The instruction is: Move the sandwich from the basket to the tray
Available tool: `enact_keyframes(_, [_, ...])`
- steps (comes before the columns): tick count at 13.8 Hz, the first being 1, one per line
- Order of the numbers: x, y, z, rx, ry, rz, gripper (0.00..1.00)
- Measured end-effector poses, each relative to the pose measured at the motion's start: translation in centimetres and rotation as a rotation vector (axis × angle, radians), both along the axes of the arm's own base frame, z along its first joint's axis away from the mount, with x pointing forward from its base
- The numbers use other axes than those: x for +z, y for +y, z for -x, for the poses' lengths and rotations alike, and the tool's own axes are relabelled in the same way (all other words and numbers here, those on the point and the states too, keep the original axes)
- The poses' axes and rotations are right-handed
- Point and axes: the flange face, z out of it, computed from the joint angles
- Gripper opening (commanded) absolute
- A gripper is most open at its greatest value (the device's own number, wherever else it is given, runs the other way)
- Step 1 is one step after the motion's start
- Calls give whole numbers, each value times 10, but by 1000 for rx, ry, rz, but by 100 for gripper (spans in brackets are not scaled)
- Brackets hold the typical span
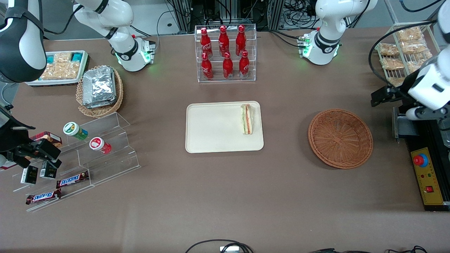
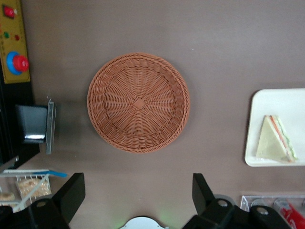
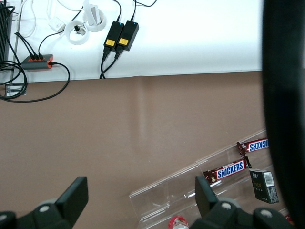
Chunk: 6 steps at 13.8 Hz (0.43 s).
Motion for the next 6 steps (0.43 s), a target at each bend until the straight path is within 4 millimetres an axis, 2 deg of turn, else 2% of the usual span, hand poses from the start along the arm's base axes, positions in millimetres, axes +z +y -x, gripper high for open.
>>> enact_keyframes(2, [4, 0, 3, -41, -6, 5, 100])
enact_keyframes(6, [-1, -16, 4, -82, 3, -1, 100])
